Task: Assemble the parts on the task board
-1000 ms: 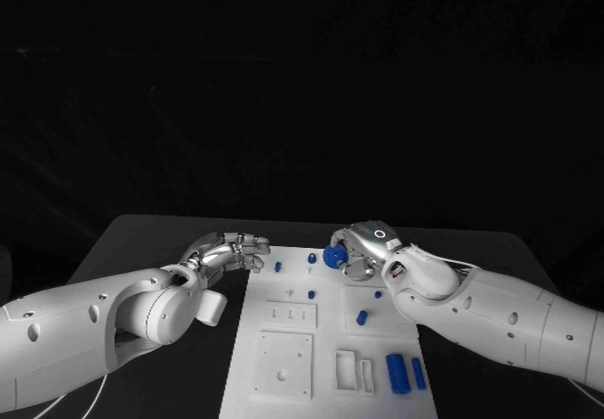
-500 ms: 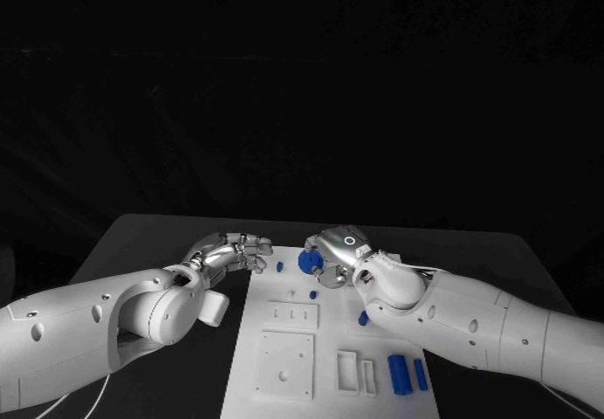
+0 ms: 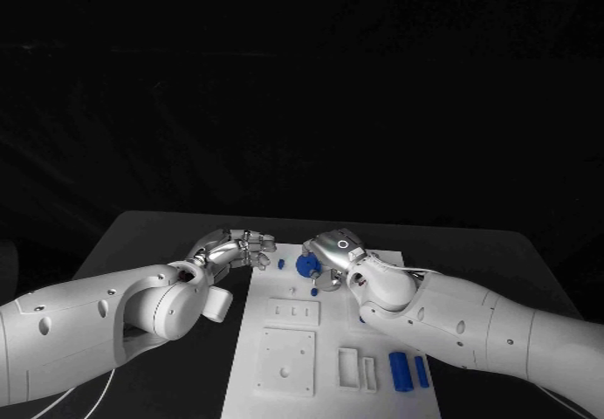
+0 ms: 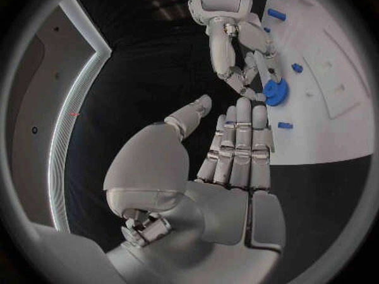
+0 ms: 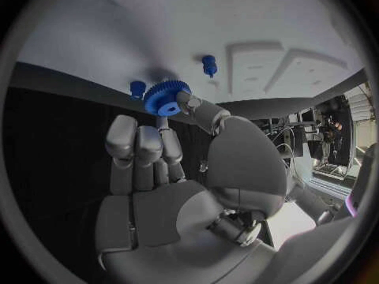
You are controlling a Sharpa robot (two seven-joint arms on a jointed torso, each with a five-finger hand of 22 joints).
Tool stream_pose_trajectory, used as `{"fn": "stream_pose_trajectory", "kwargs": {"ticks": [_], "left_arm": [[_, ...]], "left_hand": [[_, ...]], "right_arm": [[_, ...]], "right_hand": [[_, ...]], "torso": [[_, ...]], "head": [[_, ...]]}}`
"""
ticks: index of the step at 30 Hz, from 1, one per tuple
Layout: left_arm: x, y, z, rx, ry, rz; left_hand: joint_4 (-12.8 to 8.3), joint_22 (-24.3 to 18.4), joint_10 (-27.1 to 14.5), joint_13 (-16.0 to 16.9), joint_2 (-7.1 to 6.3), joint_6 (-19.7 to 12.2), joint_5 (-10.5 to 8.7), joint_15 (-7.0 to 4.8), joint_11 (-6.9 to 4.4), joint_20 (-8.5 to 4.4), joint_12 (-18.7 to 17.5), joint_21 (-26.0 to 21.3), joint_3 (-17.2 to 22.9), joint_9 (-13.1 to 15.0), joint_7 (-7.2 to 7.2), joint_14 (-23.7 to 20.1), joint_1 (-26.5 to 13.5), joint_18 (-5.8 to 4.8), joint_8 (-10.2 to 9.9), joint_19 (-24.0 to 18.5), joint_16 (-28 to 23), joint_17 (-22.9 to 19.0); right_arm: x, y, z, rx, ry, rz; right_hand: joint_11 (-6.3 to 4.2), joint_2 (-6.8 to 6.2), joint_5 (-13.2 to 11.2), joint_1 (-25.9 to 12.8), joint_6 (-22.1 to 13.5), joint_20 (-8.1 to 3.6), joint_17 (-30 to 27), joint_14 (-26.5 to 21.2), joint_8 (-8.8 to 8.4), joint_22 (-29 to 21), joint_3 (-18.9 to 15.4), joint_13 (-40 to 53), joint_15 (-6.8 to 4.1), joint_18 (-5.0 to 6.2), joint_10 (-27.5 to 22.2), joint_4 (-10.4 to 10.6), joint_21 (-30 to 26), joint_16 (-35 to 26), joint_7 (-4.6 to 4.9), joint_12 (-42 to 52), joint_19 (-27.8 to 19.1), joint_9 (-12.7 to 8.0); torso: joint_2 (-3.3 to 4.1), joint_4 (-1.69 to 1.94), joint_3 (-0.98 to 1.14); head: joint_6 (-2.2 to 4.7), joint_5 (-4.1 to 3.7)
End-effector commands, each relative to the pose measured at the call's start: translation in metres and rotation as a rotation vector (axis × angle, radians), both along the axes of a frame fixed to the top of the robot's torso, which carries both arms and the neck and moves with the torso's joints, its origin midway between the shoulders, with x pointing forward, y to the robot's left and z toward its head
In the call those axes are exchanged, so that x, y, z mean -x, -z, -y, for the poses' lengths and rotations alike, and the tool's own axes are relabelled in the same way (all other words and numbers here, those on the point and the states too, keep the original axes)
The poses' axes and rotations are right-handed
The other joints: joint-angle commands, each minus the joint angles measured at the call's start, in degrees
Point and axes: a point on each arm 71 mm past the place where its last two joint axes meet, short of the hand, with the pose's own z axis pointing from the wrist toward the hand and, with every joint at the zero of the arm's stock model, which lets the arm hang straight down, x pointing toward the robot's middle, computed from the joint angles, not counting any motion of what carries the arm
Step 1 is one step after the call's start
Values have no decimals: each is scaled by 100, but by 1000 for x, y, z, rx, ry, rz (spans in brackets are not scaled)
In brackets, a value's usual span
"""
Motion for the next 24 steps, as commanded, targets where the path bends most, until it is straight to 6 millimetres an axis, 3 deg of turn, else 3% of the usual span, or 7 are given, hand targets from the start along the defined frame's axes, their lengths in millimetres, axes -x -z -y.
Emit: {"fn": "stream_pose_trajectory", "kwargs": {"ticks": [1, 15, 17, 19, 24], "left_arm": [[0, -2, 3, 6, 10, 8], [0, -1, 2, 5, 8, 8], [0, -1, 2, 5, 7, 8], [0, -1, 2, 5, 8, 8], [0, -1, 2, 4, 6, 8]], "left_hand": [[5, 114, 23, -3, -1, 14, -15, -9, 19, -29, -31, 28, 31, 0, 26, -41, -68, 74, -25, -26, 25, 4], [5, 114, 23, -3, -1, 14, -15, -9, 19, -29, -31, 29, 31, 0, 26, -42, -69, 74, -26, -26, 26, 4], [5, 114, 23, -3, -2, 13, -16, -9, 20, -29, -32, 29, 31, 0, 26, -42, -70, 74, -26, -27, 26, 3], [5, 114, 22, -3, -3, 12, -16, -9, 20, -29, -32, 30, 30, 0, 27, -42, -72, 73, -27, -27, 26, 3], [4, 113, 20, -4, -5, 10, -17, -8, 21, -28, -34, 31, 30, 0, 28, -43, -74, 73, -28, -28, 26, 3]], "right_arm": [[-1, 3, 2, 34, 11, -8], [-4, 7, 5, 41, 28, -31], [-4, 8, 4, 33, 27, -30], [-4, 7, 5, 28, 28, -28], [-4, 7, 5, 19, 30, -28]], "right_hand": [[-4, -33, -35, 10, 313, -11, 8, 28, 61, 87, -4, 321, -17, 710, -29, 40, 24, -34, 78, -24, 34, 103], [7, -97, -115, -6, 272, -3, 17, 31, 33, 86, -27, 280, -8, 710, -90, 52, 24, -49, 90, -86, 25, 93], [68, -254, -162, -49, 7, 2, 20, 24, -122, 81, -62, 143, 49, 710, -289, 71, 9, -76, 158, -280, 2, 25], [139, -299, -191, -84, -244, -2, 33, 23, -260, 81, -149, 75, 112, 710, -396, 32, 2, -90, 228, -381, -18, -35], [127, -305, -195, -92, -588, -9, 59, 18, -423, 82, -251, 22, 107, 710, -482, -57, -8, -112, 215, -458, -44, -97]], "torso": [[-3, -4, 5], [-3, -11, 20], [-6, -10, 18], [-4, -8, 18], [-4, -5, 13]], "head": [[-11, 3], [-22, 9], [-14, 7], [-14, 5], [-13, 0]]}}
